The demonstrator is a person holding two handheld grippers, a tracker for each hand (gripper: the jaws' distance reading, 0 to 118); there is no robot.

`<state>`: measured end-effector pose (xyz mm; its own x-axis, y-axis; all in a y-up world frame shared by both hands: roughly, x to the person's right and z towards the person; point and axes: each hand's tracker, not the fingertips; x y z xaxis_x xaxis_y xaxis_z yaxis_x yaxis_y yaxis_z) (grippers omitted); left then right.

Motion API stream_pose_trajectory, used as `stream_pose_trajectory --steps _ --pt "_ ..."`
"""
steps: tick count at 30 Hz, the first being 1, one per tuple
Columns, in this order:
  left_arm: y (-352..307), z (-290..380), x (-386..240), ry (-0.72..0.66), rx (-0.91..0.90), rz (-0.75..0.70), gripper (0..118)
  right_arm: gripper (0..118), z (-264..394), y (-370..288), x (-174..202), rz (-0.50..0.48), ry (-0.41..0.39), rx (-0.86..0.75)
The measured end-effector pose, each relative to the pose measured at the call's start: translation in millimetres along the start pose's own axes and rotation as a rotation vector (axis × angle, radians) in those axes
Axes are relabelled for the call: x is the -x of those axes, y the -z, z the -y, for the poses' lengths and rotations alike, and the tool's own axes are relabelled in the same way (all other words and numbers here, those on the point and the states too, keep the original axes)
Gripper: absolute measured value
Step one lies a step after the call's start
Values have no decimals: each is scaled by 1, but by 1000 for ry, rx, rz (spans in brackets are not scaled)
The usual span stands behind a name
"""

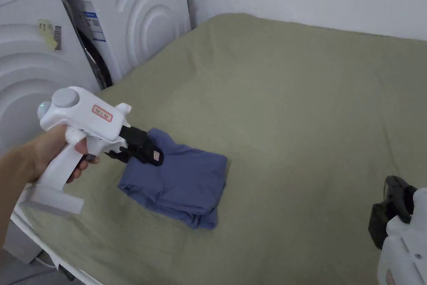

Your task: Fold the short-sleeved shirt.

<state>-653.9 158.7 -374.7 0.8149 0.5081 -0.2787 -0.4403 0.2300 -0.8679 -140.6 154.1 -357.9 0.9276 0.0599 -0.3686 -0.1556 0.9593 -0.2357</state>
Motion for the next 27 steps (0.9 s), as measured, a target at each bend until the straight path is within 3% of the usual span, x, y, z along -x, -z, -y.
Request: stream_pose_trajectory --steps 9,10,11,12,13,18,20,21,22,23,24,25,27 --pt "6 -17 -14 102 46 -74 26 0 7 12 6 -33 5 40" --pt "6 -17 -17 115 44 -90 33 0 7 12 5 -34 7 45" --pt "4 -16 -19 149 26 -122 54 0 8 11 3 -36 8 46" --pt "2 -14 -23 159 -14 -159 96 0 7 10 1 -36 10 49" --pt "-1 -13 -26 156 -31 -169 118 0 7 8 -2 -37 14 50" --pt "-38 0 -53 157 -155 -151 115 0 -1 -12 -25 -36 45 53" --pt "-43 12 -84 171 -224 -129 108 0 -6 -24 -40 -28 63 45" --pt "-44 21 -102 177 -282 -103 89 0 -8 -33 -51 -27 70 38" --pt "-44 28 -117 200 -320 -67 60 0 -11 -40 -60 -19 71 32" --pt "-40 38 -139 207 -360 -31 20 0 -14 -49 -72 -8 76 24" --pt "-36 46 -159 216 -401 -7 1 0 -17 -58 -86 -3 89 16" --pt "-32 60 -185 244 -427 -4 1 0 -21 -67 -100 1 97 17" --pt "-12 81 -229 215 -417 134 1 0 -28 -87 -130 17 104 8"
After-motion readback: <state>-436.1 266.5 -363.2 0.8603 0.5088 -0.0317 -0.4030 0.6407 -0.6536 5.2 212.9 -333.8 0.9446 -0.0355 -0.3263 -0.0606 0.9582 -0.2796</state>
